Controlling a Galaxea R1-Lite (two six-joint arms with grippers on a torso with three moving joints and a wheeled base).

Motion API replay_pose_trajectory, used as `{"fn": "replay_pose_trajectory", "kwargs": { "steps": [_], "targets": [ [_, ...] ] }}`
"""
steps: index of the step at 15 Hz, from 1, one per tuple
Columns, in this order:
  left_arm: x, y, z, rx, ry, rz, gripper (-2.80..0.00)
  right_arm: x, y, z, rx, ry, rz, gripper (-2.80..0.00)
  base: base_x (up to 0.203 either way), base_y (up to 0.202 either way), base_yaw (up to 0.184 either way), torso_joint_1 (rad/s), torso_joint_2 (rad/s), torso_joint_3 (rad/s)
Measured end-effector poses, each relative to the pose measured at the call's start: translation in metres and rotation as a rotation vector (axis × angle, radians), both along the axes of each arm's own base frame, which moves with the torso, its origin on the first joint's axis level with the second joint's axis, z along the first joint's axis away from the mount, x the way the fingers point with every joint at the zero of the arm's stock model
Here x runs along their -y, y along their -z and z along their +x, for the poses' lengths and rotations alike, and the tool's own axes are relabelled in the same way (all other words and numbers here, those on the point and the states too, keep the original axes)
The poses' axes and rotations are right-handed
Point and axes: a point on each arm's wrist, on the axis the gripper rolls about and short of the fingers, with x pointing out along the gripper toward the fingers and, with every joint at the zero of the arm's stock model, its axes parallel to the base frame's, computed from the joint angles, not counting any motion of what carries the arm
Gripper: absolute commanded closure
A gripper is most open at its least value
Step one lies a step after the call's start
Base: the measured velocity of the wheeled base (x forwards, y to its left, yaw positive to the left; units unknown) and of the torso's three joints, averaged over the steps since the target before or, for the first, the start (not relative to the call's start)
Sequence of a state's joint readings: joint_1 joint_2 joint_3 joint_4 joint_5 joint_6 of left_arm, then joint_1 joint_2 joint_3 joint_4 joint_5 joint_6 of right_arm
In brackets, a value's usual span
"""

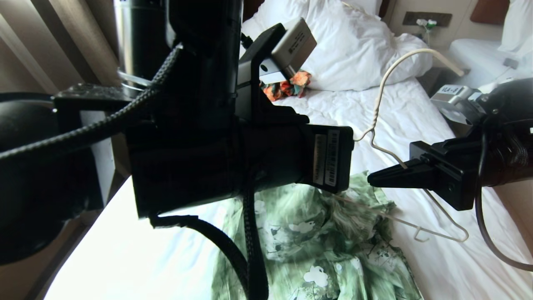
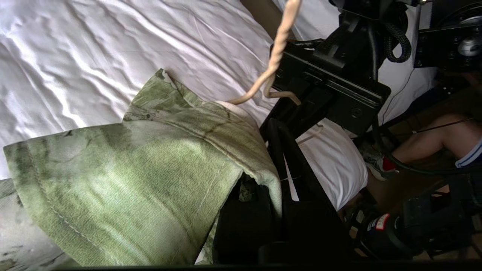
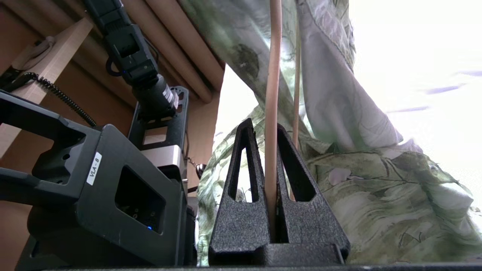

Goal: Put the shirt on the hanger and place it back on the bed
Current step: Hook one side of the shirt onto the hanger

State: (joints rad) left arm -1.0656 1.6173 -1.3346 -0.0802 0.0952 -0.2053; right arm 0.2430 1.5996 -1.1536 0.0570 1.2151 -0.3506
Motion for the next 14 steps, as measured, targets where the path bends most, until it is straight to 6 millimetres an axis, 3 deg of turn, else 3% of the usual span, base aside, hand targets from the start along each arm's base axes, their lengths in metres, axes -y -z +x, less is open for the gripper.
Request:
{"fn": "replay_pose_trajectory", "kwargs": {
  "steps": [14],
  "targets": [
    [0.062,-0.009,-0.032,0.191,0.042,0.070,0.00,-0.009,0.008,0.001,-0.033,-0.030,-0.008,0.00,0.000,0.000,0.000,0.000,0.00,0.000]
  ]
}}
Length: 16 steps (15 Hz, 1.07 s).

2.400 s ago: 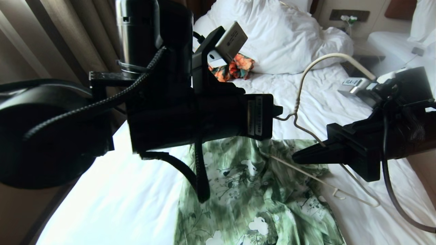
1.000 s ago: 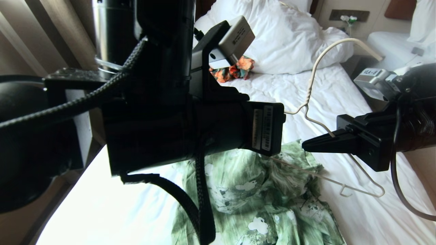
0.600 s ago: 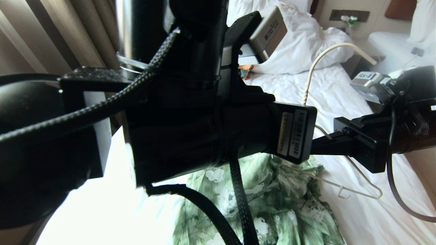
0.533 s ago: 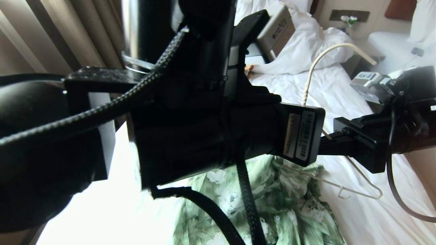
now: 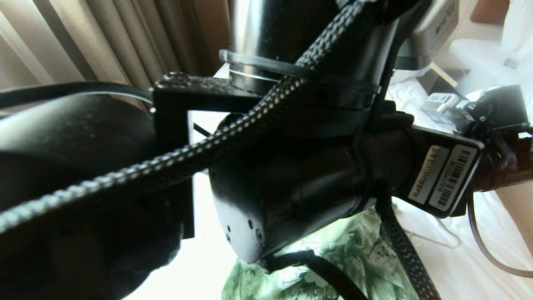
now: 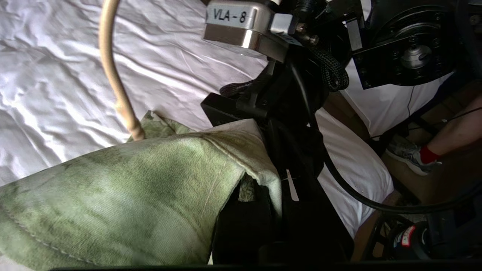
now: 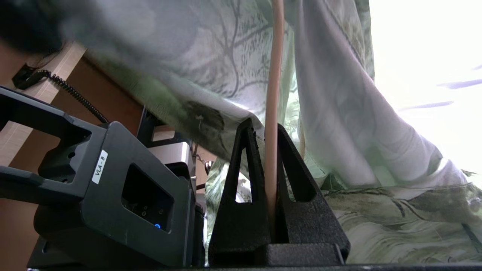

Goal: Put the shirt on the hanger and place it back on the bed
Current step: Hook one side of the shirt onto the hanger

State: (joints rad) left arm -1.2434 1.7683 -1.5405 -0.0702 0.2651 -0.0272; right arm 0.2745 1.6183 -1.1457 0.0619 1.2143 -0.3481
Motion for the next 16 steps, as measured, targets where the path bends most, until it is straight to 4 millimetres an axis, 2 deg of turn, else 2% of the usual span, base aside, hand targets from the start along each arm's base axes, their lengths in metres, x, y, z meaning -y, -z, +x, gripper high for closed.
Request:
{"fn": "replay_pose_trajectory", "kwargs": {
  "steps": [7,8,16],
  "targets": [
    [0.017,0.011,-0.016,-0.006,0.039,0.028,0.00,-0.002,-0.002,0.001,-0.003,-0.004,0.003,0.00,0.000,0.000,0.000,0.000,0.00,0.000],
    [0.019,0.014,-0.016,-0.005,0.033,0.034,-2.80,-0.003,-0.003,0.000,-0.006,-0.006,0.003,0.00,0.000,0.000,0.000,0.000,0.00,0.000],
    [0.022,0.018,-0.025,-0.009,0.047,0.049,-2.80,-0.001,-0.001,-0.002,-0.010,-0.004,0.003,0.00,0.000,0.000,0.000,0.000,0.00,0.000]
  ]
}}
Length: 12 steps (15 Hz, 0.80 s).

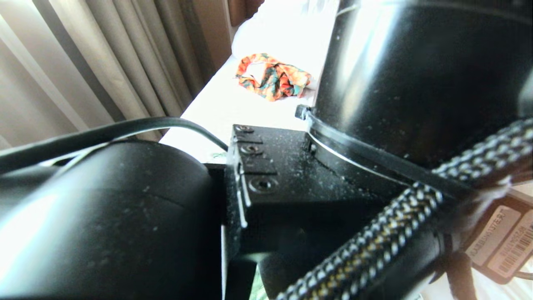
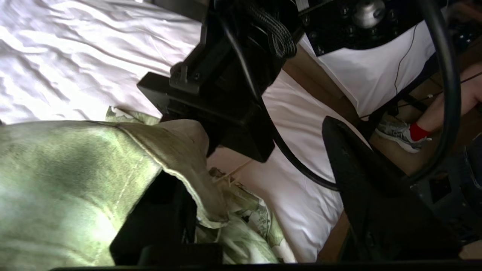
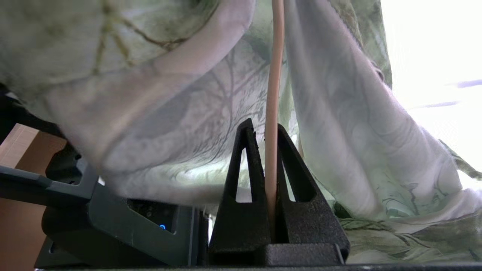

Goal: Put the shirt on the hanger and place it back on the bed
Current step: Hook one side of the shirt onto the hanger

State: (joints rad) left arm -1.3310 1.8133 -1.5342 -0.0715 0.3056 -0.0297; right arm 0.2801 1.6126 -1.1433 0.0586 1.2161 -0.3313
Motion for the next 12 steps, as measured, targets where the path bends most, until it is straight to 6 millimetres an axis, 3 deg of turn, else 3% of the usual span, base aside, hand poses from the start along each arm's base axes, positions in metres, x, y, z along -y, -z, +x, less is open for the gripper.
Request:
{"fn": "replay_pose_trajectory", "kwargs": {
  "steps": [5,12],
  "targets": [
    [-0.001,0.032,-0.011,-0.008,-0.081,0.111,-2.80,0.003,0.000,0.006,0.010,0.000,0.013,0.00,0.000,0.000,0.000,0.000,0.00,0.000],
    [-0.005,0.057,-0.025,-0.117,-0.091,0.250,-2.80,0.009,0.000,0.010,0.015,0.004,0.027,0.00,0.000,0.000,0.000,0.000,0.00,0.000]
  ]
}}
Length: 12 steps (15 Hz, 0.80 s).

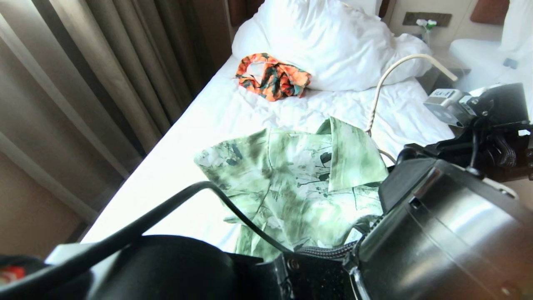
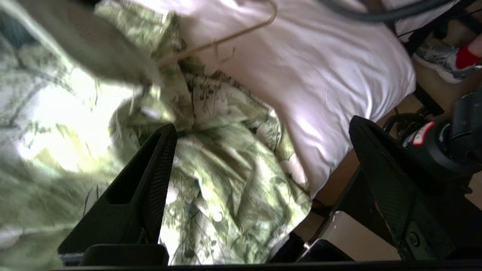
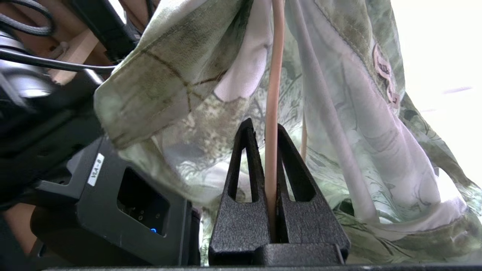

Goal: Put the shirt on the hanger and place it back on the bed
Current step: Hook the other side of the shirt onto the hanger

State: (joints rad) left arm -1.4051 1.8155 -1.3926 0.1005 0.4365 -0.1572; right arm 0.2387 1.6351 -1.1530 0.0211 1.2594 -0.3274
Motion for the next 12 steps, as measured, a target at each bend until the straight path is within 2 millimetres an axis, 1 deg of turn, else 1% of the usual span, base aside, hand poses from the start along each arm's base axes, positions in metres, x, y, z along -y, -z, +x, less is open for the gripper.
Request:
{"fn": "replay_pose_trajectory", "kwargs": {
  "steps": [3,4,6,8,10,12],
  "targets": [
    [-0.007,0.013,0.000,-0.056,-0.064,0.040,-2.80,0.003,0.000,0.000,0.001,0.003,0.004,0.00,0.000,0.000,0.000,0.000,0.00,0.000],
    [-0.010,0.017,0.001,-0.064,-0.075,0.046,0.00,0.003,0.000,0.000,0.000,0.005,0.004,0.00,0.000,0.000,0.000,0.000,0.00,0.000],
    [-0.019,0.020,0.001,-0.070,-0.088,0.059,0.00,0.003,0.001,0.000,-0.003,0.005,0.003,0.00,0.000,0.000,0.000,0.000,0.00,0.000],
    [-0.031,0.018,0.002,-0.070,-0.097,0.057,0.00,0.003,0.000,-0.001,-0.002,0.003,0.003,0.00,0.000,0.000,0.000,0.000,0.00,0.000],
    [-0.051,0.012,0.001,-0.067,-0.107,0.043,0.00,0.001,-0.002,-0.003,0.003,-0.011,0.008,0.00,0.000,0.000,0.000,0.000,0.00,0.000],
    [-0.081,0.007,0.001,-0.061,-0.130,0.026,0.00,-0.004,-0.003,-0.007,0.001,-0.049,0.018,0.00,0.000,0.000,0.000,0.000,0.00,0.000]
  ]
}}
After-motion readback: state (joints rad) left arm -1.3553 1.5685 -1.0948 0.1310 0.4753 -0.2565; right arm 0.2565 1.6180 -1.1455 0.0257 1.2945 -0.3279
